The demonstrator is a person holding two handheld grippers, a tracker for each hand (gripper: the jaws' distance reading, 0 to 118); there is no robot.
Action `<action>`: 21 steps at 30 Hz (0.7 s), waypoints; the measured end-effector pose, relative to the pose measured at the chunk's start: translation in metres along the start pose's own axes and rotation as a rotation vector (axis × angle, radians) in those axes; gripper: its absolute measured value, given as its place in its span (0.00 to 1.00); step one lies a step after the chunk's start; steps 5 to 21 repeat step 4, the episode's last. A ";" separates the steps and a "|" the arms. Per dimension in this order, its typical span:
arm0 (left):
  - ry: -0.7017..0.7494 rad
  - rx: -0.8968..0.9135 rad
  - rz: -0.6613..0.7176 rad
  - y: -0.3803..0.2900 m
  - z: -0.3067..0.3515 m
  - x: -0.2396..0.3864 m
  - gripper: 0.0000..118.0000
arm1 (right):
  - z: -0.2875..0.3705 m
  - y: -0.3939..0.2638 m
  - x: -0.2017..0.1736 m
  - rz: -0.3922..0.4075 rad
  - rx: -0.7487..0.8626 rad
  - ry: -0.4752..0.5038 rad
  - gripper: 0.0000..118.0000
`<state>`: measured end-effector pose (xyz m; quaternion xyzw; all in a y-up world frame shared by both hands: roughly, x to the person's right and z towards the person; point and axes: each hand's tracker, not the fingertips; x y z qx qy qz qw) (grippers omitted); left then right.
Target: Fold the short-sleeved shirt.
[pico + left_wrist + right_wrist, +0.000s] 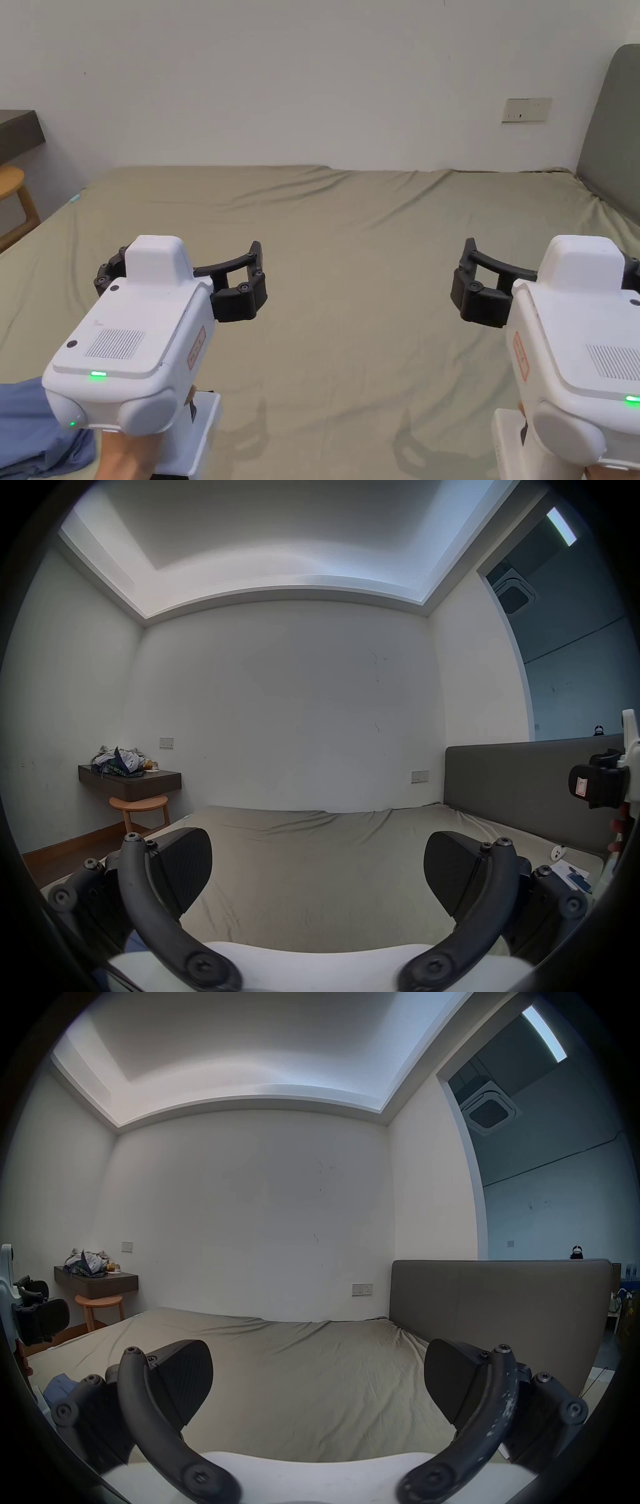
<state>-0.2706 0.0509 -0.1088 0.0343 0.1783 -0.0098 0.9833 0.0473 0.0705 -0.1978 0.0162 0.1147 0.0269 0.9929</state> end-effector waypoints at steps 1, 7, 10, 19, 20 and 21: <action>0.001 0.001 0.000 0.000 0.000 0.000 1.00 | 0.000 0.000 0.000 0.000 -0.001 0.000 1.00; 0.001 0.000 0.002 0.000 0.000 0.000 1.00 | 0.000 0.000 0.000 0.001 -0.003 0.000 1.00; 0.001 0.000 0.002 0.000 0.000 0.000 1.00 | 0.000 0.000 0.000 0.001 -0.003 0.000 1.00; 0.001 0.000 0.002 0.000 0.000 0.000 1.00 | 0.000 0.000 0.000 0.001 -0.003 0.000 1.00; 0.001 0.000 0.002 0.000 0.000 0.000 1.00 | 0.000 0.000 0.000 0.001 -0.003 0.000 1.00; 0.001 0.000 0.002 0.000 0.000 0.000 1.00 | 0.000 0.000 0.000 0.001 -0.003 0.000 1.00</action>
